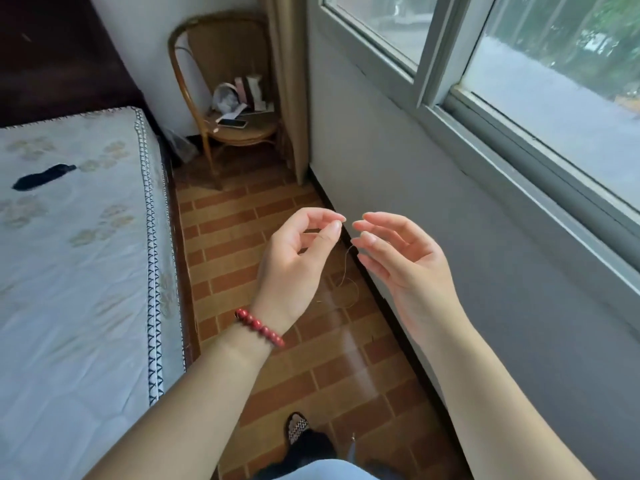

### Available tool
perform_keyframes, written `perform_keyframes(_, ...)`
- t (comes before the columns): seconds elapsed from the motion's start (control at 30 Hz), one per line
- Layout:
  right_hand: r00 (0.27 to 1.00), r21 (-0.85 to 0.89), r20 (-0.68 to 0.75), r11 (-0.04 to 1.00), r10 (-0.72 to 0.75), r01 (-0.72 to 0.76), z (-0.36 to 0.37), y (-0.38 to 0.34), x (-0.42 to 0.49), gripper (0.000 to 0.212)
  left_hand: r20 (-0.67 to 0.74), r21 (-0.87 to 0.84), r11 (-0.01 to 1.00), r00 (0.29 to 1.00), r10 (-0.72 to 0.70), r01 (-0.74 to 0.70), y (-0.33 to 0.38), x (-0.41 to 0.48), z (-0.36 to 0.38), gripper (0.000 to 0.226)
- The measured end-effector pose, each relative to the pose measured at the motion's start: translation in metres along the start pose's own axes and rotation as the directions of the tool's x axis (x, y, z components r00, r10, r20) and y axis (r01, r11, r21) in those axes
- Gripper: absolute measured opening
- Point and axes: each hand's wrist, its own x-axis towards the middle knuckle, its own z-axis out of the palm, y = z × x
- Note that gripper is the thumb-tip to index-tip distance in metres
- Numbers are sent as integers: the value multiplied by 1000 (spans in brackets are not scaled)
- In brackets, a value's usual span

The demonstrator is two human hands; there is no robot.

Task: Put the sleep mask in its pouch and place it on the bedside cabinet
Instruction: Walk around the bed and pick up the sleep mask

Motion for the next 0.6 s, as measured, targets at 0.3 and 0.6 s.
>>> perform_keyframes(0.3,985,-20,157,998,69,-67,67,18,120,13,-130,-89,994,988,-82,71,-33,99,-65,15)
perform_keyframes(0.6,937,3,347,999,47,-52,134,21,276,13,-271,-87,993,957,-103,82,-41,235,-116,13)
